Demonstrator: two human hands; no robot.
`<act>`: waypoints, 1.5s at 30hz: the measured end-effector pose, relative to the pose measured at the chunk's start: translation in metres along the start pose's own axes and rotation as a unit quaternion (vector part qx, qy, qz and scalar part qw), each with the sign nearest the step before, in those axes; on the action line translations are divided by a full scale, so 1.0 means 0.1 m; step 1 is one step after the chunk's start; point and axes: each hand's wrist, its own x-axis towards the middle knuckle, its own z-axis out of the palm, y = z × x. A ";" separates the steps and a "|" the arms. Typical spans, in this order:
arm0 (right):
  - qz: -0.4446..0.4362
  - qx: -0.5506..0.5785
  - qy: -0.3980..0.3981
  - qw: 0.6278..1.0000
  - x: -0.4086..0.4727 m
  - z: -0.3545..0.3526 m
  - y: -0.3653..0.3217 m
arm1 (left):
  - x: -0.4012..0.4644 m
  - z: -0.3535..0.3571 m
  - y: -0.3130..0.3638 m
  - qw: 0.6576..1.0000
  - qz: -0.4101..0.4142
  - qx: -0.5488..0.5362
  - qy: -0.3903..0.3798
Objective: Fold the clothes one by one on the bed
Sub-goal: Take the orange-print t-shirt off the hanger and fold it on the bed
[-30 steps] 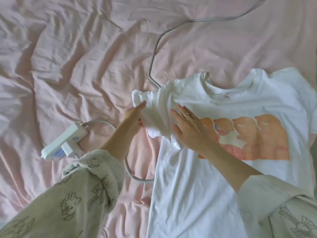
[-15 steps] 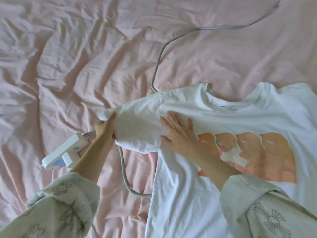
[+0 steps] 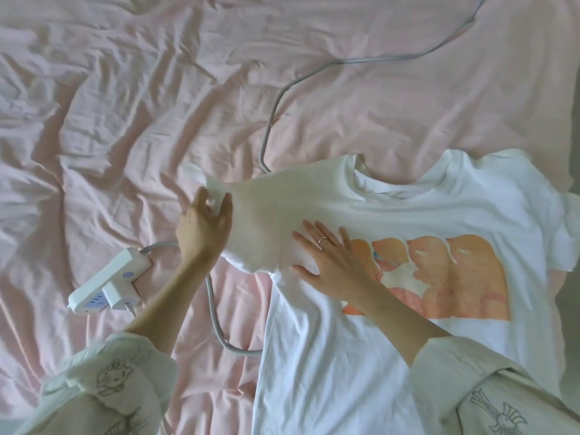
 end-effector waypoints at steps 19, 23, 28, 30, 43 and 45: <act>0.565 0.283 0.308 0.711 -1.55 -0.57 2.46 | -1.23 1.47 1.48 0.880 0.276 0.130 -0.364; 0.507 0.651 0.347 0.446 -1.66 -0.59 2.77 | -1.38 1.74 1.63 0.841 0.267 0.186 -0.432; 0.430 0.750 0.304 0.400 -1.63 -0.69 2.88 | -1.42 1.86 1.67 0.821 0.241 0.260 -0.448; 0.452 0.739 0.350 0.358 -1.66 -0.71 2.94 | -1.41 1.86 1.69 0.814 0.239 0.270 -0.456; 0.432 0.784 0.408 0.182 -1.95 -0.46 3.18 | -1.39 1.88 1.74 0.795 0.231 0.297 -0.476; 0.444 0.794 0.362 0.203 -1.95 -0.42 3.13 | -1.38 1.90 1.73 0.795 0.230 0.295 -0.478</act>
